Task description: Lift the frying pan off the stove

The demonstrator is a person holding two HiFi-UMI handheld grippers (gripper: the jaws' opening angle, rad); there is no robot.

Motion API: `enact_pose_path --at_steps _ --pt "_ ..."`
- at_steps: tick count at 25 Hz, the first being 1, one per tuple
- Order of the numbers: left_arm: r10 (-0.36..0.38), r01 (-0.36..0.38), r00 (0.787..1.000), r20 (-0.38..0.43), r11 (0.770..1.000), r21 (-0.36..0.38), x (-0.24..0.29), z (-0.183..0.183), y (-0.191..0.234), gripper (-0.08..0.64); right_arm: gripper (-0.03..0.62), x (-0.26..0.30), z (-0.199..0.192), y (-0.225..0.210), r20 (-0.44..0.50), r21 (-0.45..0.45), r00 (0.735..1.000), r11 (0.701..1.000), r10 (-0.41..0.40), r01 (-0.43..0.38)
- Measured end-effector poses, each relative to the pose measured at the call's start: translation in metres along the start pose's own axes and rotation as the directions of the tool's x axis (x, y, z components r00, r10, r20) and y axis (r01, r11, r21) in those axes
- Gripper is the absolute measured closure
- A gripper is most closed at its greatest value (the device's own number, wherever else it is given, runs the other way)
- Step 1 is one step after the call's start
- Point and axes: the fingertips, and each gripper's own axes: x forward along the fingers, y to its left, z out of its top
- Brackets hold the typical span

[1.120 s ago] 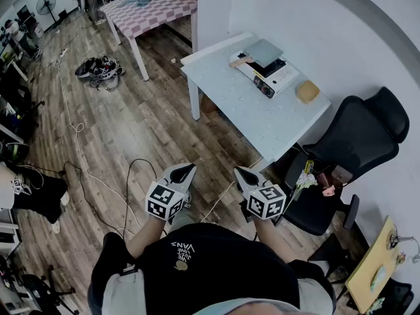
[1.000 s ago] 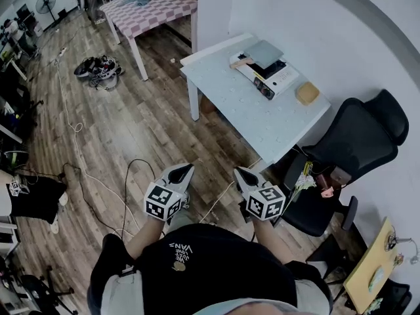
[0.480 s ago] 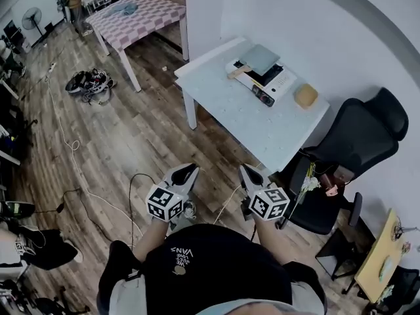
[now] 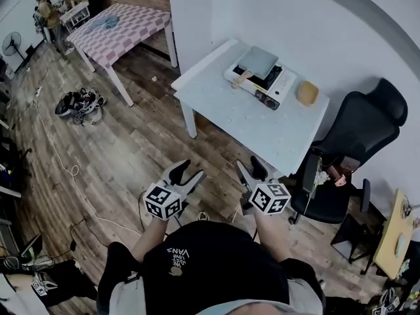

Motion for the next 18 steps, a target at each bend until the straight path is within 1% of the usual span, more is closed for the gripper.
enact_pose_path --at_steps 3,9,13,18 --pt "-0.03 0.03 0.999 0.022 0.999 -0.031 0.0 0.012 0.02 0.353 0.319 0.012 -0.002 0.005 0.008 0.012 0.999 0.999 -0.037 0.037" --pt "-0.086 0.086 0.996 -0.005 0.994 -0.073 0.023 0.016 0.043 0.353 0.319 0.033 -0.002 -0.002 -0.01 0.039 0.996 0.996 -0.083 0.084" --pt "-0.116 0.114 0.993 -0.036 0.991 -0.067 0.047 0.016 0.054 0.353 0.319 0.049 0.005 -0.017 -0.005 0.069 0.994 0.992 -0.107 0.107" --pt "-0.112 0.108 0.993 -0.05 0.992 -0.065 0.077 0.022 0.082 0.354 0.319 0.083 0.019 -0.041 -0.003 0.1 0.994 0.989 -0.11 0.11"
